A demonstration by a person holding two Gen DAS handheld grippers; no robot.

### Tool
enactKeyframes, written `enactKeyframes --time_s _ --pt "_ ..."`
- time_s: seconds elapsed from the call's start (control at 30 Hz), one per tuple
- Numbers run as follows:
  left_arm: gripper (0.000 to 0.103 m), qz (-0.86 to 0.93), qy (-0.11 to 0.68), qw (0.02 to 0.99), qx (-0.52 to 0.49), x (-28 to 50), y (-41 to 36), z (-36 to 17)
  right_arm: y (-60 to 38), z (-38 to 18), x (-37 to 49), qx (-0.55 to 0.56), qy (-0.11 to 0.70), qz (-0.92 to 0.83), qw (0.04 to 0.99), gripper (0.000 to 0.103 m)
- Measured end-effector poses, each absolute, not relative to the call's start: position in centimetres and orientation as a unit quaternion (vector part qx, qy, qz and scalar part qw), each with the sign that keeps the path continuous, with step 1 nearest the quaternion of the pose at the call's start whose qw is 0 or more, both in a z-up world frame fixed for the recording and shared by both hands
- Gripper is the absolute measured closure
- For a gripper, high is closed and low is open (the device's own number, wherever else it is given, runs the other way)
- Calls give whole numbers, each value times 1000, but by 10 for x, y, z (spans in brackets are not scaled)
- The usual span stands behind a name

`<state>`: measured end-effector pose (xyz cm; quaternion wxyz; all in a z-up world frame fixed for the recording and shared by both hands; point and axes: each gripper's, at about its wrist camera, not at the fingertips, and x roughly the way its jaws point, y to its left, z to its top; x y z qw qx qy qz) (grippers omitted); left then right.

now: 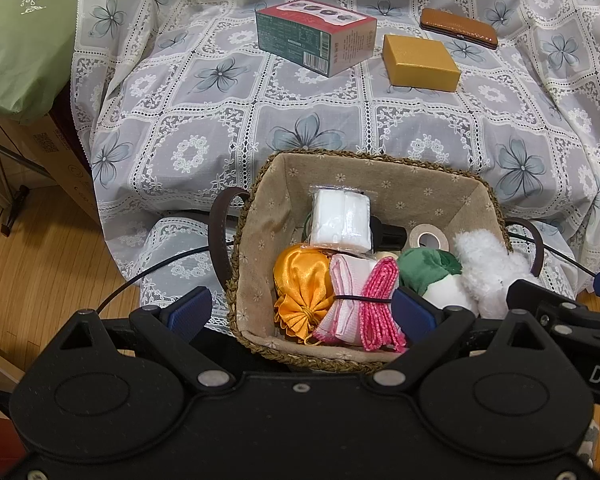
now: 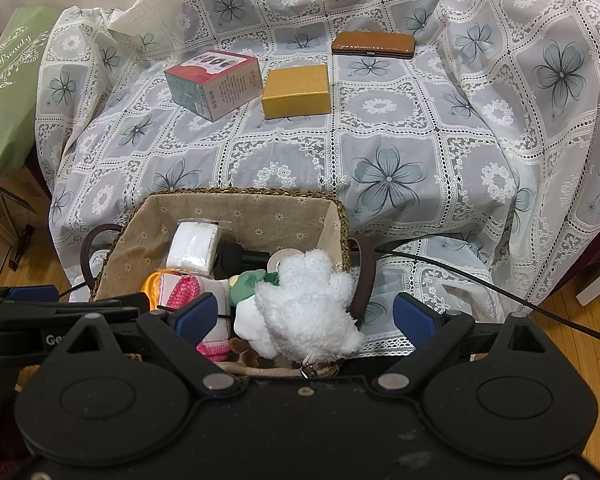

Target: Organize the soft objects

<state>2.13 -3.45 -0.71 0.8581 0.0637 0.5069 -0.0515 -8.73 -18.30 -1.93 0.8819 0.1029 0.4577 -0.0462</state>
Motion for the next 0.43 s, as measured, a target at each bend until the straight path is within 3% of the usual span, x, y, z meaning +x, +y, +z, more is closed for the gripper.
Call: enactKeyframes --time_s 0.43 --pt "9 -51 508 858 64 21 -33 -8 -183 -19 -87 103 458 -46 882 7"
